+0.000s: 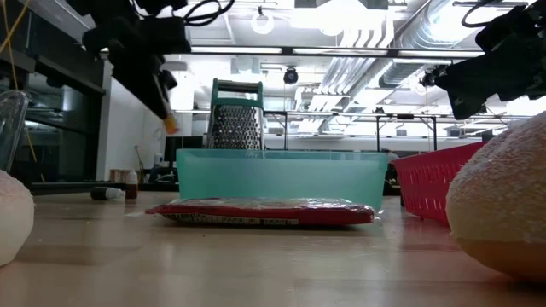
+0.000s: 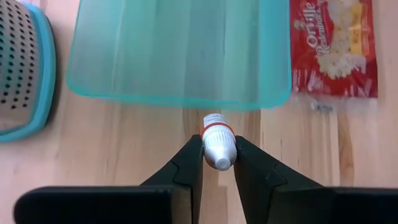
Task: Pick & Place Food Item
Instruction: Put the orange food coloring bottle into the red bin
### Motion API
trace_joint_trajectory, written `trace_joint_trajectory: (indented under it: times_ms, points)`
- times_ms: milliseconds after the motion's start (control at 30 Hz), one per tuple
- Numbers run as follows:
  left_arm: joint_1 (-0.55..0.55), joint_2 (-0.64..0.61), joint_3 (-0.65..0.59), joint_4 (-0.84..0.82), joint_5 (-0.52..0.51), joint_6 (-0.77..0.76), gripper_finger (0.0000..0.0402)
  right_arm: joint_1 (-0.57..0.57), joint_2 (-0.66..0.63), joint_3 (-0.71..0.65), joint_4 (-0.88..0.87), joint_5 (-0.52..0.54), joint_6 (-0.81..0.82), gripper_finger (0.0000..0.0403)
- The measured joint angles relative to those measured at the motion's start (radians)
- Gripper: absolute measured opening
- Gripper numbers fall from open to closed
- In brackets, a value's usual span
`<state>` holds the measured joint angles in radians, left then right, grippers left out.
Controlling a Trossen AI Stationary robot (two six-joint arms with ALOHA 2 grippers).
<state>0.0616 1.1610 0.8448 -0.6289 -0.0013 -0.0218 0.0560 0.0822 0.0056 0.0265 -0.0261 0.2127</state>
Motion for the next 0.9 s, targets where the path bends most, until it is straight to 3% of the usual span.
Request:
trace_joint_trajectory:
  times_ms: [200,900]
  points:
    - [-0.01,0.1,0.056,0.054,0.005,-0.029,0.0067,0.0,0.0,0.0,0.002,0.0,0.0,0.01]
    - [-0.134,0.516,0.501,0.09,0.004,0.033,0.0068,0.0,0.001,0.0,0.004,0.0,0.0,0.01]
